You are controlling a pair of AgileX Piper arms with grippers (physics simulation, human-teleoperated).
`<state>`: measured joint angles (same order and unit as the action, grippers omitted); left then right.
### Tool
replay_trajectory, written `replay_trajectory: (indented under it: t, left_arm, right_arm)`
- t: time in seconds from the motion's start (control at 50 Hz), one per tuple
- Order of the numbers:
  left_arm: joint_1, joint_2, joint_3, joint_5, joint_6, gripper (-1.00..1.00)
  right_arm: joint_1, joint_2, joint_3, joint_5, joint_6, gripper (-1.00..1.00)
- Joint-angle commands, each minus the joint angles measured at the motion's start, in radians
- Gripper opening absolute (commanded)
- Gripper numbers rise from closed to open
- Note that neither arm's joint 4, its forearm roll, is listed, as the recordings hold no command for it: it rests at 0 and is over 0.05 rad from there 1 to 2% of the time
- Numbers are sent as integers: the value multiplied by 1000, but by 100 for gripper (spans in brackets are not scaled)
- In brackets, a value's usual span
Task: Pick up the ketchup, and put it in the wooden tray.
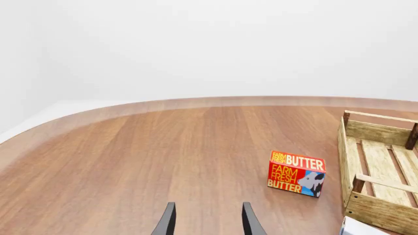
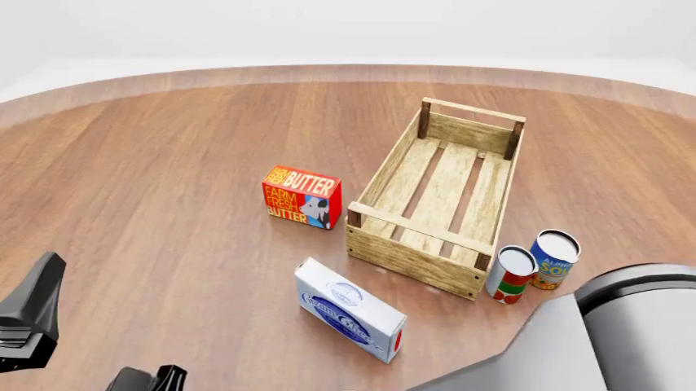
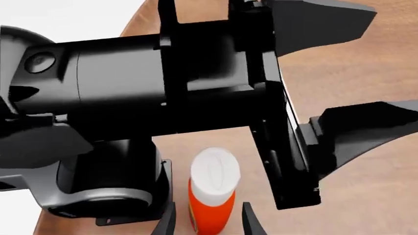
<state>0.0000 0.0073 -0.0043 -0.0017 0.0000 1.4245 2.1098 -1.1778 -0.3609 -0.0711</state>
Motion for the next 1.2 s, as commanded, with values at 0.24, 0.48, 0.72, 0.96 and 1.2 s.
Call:
replay_trajectory:
  t: [0.24, 0.48, 0.72, 0.96, 1.2]
  left_arm:
    - [0, 0, 0, 0, 0, 100]
    - [0, 0, 0, 0, 0, 100]
    - [0, 0, 0, 0, 0, 100]
    - [0, 0, 0, 0, 0, 100]
    - [0, 0, 0, 0, 0, 100]
  right_arm:
    - [-3, 59, -26, -31, 4, 100]
    - [-14, 67, -28, -44, -1, 100]
    - [-21, 22, 6, -53, -3, -100]
    - [-26, -47, 77, -63, 3, -100]
    - [-81, -100, 154, -93, 11, -100]
